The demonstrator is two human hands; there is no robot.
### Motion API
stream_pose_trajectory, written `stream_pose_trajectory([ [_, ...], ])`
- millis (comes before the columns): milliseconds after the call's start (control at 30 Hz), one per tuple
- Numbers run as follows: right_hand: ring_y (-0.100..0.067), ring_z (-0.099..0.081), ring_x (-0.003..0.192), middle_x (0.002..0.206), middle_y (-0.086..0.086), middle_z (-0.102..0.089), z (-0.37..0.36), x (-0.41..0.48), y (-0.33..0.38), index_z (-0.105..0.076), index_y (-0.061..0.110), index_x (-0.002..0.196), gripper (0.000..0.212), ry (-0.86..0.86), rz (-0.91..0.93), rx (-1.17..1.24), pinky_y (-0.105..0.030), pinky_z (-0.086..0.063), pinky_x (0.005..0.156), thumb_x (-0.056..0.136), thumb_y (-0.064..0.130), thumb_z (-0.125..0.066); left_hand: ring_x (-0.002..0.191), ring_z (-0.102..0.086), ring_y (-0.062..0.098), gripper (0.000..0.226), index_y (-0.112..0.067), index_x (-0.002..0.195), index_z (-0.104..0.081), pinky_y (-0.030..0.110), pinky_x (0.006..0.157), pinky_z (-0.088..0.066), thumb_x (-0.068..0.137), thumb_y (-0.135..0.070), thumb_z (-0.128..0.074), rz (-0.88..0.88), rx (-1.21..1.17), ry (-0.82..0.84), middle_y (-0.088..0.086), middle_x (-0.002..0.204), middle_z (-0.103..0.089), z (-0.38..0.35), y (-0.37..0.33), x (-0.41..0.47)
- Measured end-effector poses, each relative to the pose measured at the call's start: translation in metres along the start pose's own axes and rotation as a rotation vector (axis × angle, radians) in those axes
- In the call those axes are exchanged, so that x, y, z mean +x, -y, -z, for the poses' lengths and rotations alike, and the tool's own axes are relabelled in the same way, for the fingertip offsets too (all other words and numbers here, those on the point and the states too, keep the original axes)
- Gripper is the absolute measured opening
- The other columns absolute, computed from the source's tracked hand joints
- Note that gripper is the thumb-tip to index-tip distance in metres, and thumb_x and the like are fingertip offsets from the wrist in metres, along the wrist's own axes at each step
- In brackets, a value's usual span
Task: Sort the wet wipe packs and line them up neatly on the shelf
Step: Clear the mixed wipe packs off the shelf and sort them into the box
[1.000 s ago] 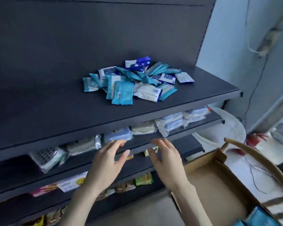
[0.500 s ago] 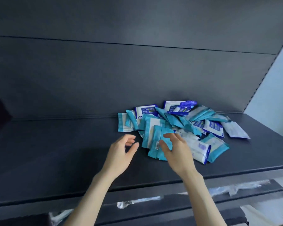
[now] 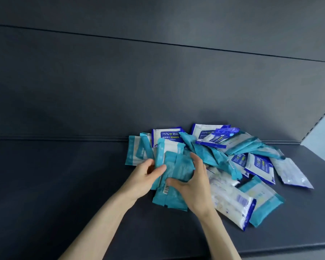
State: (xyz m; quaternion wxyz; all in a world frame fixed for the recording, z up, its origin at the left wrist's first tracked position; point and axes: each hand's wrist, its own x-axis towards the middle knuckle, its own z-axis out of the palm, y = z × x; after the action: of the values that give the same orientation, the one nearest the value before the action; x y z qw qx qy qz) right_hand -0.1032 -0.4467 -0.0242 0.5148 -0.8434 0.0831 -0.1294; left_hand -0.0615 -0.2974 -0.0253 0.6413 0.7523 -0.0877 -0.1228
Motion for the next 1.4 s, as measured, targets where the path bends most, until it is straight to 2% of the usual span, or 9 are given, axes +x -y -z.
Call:
stream_pose_trajectory([
  [133, -0.006, -0.048, 0.122, 0.133, 0.009, -0.051, -0.015, 0.013, 0.014, -0.029, 0.02, 0.145, 0.101, 0.007, 0.018, 0.189, -0.031, -0.042, 0.104, 0.063, 0.016, -0.088, 0.102, -0.065, 0.009, 0.02, -0.02, 0.114, -0.06, 0.032, 0.091, -0.051, 0.096, -0.024, -0.053, -0.021, -0.117, -0.033, -0.005, 0.108, -0.07, 0.018, -0.011, 0.003],
  [233, -0.01, -0.065, 0.101, 0.111, 0.006, -0.067, -0.021, 0.027, 0.025, -0.047, 0.019, 0.126, 0.073, 0.079, -0.026, 0.324, -0.04, -0.053, 0.091, 0.065, 0.012, -0.086, 0.098, -0.067, 0.008, 0.021, -0.017, 0.11, -0.063, 0.026, 0.087, -0.052, 0.097, -0.027, -0.049, -0.023, -0.144, -0.02, -0.007, 0.103, -0.071, 0.032, -0.021, 0.008],
  [400, -0.018, -0.067, 0.088, 0.096, 0.0, -0.069, -0.025, 0.064, 0.027, -0.055, 0.013, 0.1, 0.04, -0.004, -0.065, 0.189, -0.045, -0.054, 0.082, 0.071, 0.015, -0.082, 0.08, -0.05, 0.01, 0.049, -0.014, 0.081, -0.055, 0.03, 0.077, -0.042, 0.088, -0.062, -0.044, -0.031, 0.273, -0.178, -0.002, 0.086, -0.052, 0.051, -0.007, 0.044],
  [500, -0.022, -0.066, 0.087, 0.096, -0.003, -0.067, -0.025, 0.079, 0.02, -0.052, 0.012, 0.1, 0.037, -0.002, -0.115, 0.139, -0.047, -0.054, 0.081, 0.076, 0.021, -0.079, 0.119, -0.043, 0.021, 0.058, -0.012, 0.122, -0.052, 0.038, 0.101, -0.039, 0.085, -0.057, -0.056, 0.097, 0.396, -0.334, 0.005, 0.123, -0.046, 0.054, 0.007, 0.066],
  [567, -0.02, -0.065, 0.087, 0.095, -0.002, -0.066, -0.027, 0.08, 0.017, -0.052, 0.012, 0.1, 0.037, 0.008, -0.117, 0.096, -0.043, -0.054, 0.08, 0.077, 0.022, -0.079, 0.119, -0.043, 0.024, 0.066, -0.007, 0.124, -0.046, 0.037, 0.097, -0.041, 0.08, -0.052, -0.066, 0.127, 0.39, -0.367, 0.008, 0.123, -0.047, 0.05, 0.01, 0.076],
  [833, -0.017, -0.066, 0.092, 0.1, 0.003, -0.067, -0.031, 0.081, 0.009, -0.051, 0.017, 0.105, 0.04, 0.042, -0.12, 0.163, -0.044, -0.054, 0.083, 0.076, 0.019, -0.079, 0.069, -0.065, 0.006, 0.017, -0.008, 0.092, -0.069, 0.013, 0.05, -0.044, 0.082, -0.022, -0.073, 0.173, 0.081, -0.2, 0.001, 0.086, -0.072, 0.061, -0.005, 0.082],
  [1100, -0.017, -0.068, 0.09, 0.098, 0.002, -0.07, -0.025, 0.07, 0.02, -0.056, 0.018, 0.104, 0.034, 0.096, -0.091, 0.269, -0.039, -0.056, 0.078, 0.078, 0.014, -0.077, 0.086, -0.068, 0.024, 0.009, -0.009, 0.094, -0.064, 0.048, 0.083, -0.055, 0.086, -0.013, -0.066, 0.088, 0.024, -0.502, 0.006, 0.093, -0.071, 0.084, -0.006, 0.033],
  [1233, -0.024, -0.071, 0.089, 0.096, -0.004, -0.074, -0.017, 0.046, 0.047, -0.064, 0.009, 0.106, 0.026, 0.271, -0.113, 0.542, -0.04, -0.058, 0.076, 0.081, 0.007, -0.071, 0.088, -0.069, 0.026, 0.004, -0.012, 0.093, -0.064, 0.048, 0.081, -0.055, 0.089, -0.013, -0.064, -0.012, -0.084, -0.591, 0.006, 0.092, -0.072, 0.088, -0.016, -0.018],
  [1400, -0.032, -0.068, 0.097, 0.106, -0.014, -0.071, -0.012, 0.005, 0.06, -0.064, 0.003, 0.11, 0.037, 0.449, -0.143, 0.743, -0.05, -0.056, 0.082, 0.075, 0.007, -0.076, 0.09, -0.071, 0.021, 0.015, -0.013, 0.104, -0.066, 0.035, 0.076, -0.055, 0.091, -0.012, -0.058, -0.049, -0.275, -0.399, 0.005, 0.097, -0.074, 0.067, -0.027, -0.068],
])
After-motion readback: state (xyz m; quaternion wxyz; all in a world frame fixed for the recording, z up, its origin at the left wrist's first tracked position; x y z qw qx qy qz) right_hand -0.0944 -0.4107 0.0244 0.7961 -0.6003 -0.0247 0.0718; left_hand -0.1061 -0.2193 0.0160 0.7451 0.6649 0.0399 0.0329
